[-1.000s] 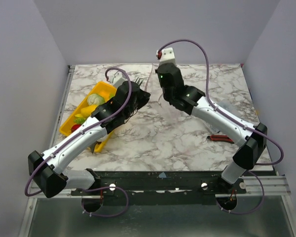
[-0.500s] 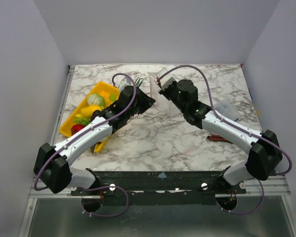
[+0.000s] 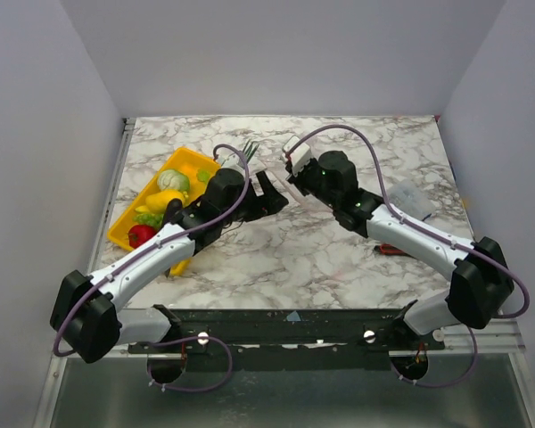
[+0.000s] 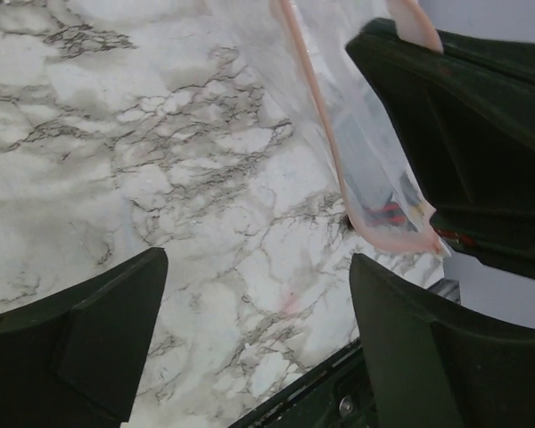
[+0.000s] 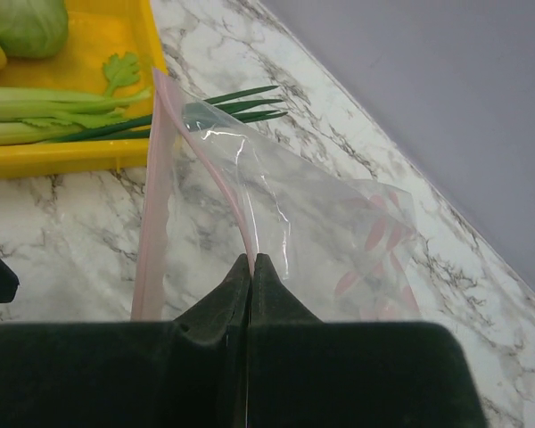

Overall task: Place the food in the zip-top bag and seal the zipper
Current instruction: Open the zipper of the food storage bag at the center of the board.

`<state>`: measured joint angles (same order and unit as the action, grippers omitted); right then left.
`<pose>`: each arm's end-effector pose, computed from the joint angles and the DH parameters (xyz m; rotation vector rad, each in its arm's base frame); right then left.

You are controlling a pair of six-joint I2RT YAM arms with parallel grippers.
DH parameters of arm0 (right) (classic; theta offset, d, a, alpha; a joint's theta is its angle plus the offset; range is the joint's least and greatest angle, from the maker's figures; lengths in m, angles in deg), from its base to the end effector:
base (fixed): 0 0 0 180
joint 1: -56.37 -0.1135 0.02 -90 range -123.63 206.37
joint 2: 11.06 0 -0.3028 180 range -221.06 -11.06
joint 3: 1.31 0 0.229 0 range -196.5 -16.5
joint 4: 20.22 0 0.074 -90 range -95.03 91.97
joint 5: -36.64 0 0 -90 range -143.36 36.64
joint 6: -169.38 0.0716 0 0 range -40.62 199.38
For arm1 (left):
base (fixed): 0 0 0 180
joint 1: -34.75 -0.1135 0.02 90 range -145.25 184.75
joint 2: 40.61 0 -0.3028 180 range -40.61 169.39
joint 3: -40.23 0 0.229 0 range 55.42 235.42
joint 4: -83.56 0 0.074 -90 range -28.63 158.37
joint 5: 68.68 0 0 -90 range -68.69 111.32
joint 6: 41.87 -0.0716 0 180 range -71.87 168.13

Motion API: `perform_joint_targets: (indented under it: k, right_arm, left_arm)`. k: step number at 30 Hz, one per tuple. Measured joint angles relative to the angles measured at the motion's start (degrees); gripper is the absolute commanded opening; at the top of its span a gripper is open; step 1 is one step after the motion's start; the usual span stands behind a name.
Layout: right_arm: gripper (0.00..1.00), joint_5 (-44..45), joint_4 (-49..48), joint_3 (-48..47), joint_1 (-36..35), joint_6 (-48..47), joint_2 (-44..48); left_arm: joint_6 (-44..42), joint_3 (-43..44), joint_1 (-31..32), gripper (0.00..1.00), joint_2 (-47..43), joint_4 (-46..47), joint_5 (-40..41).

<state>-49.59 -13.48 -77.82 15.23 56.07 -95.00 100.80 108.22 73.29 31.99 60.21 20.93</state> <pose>0.2713 0.2308 0.3494 -0.9310 1.5644 0.1605 0.2236 -0.1788 0.3158 -0.2674 2.1946 -0.9552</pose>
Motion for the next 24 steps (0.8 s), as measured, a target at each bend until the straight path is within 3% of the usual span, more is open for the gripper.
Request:
perform_joint_targets:
  k: [6, 11, 13, 17, 18, 21, 24]
  right_arm:
    - [0.01, -0.1, 2.2, -0.8, 0.0, 4.9, 2.9]
    - [0.01, -0.1, 2.1, -0.9, 0.0, 9.0, 3.9]
    - [0.01, -0.2, 2.5, -0.9, 0.0, 10.1, 3.8]
    - [0.01, -0.2, 2.6, -0.9, 0.0, 12.0, 3.8]
    - [0.01, 0.0, 2.6, -0.9, 0.0, 12.3, 3.8]
    - [0.01, 3.3, 3.4, -1.1, 0.0, 13.0, 3.9]
    - [0.01, 10.5, 5.6, -2.3, -0.1, 12.8, 4.0]
  left_arm:
    - [-5.6, 0.6, -1.2, 0.94, -4.5, 0.6, -5.6]
    - [-5.2, 2.0, -1.6, 0.92, -3.6, 2.9, -8.9]
    - [-4.2, 3.0, -1.6, 0.79, -2.2, 3.6, -9.6]
    - [-2.4, 6.4, -1.6, 0.27, 2.3, 3.8, -9.4]
    - [-2.3, 7.6, -1.6, 0.22, 4.0, 3.7, -9.0]
    - [-1.7, 9.0, -1.6, 0.2, 6.9, 3.3, -6.9]
    - [-0.7, 5.1, -1.6, 0.26, 5.8, 3.9, -3.6]
